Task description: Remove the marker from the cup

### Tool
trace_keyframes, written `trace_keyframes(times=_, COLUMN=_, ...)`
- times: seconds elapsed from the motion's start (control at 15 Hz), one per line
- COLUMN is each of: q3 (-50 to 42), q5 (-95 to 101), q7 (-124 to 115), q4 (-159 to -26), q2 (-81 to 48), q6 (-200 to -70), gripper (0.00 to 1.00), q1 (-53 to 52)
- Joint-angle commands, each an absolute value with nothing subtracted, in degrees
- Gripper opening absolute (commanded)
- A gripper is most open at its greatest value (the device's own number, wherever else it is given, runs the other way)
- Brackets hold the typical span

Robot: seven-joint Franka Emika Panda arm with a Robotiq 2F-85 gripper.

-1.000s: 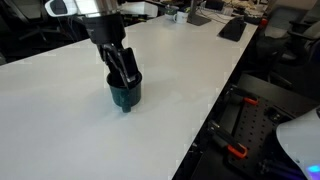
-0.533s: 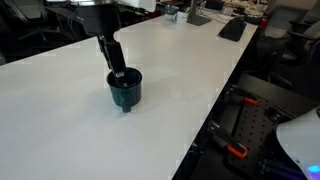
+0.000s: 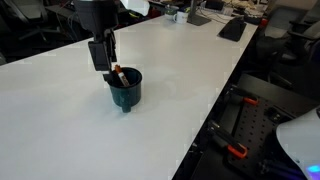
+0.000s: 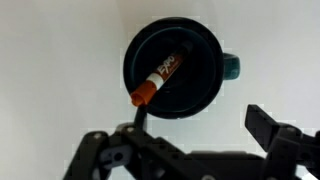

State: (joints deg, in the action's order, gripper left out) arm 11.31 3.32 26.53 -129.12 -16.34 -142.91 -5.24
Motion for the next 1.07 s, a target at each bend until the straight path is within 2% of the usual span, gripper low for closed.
trace_keyframes(times=0.0, q3=8.2, q5=8.1, q7=13.6, q4=-132.1, q2=-15.1, q6=-149.3, gripper=1.0, q1=-7.6)
trace_keyframes(times=0.33, q3=5.1, q5=14.3, q7=2.1, q4=-133.5, q2=-15.3, q6=-147.9, gripper=1.0, q1=-9.5)
trace_keyframes(times=1.0, q3=6.1, q5=12.2, q7=4.6, q4=-132.8, q2=-17.5, q6=-148.7, gripper=1.0, q1=-8.0)
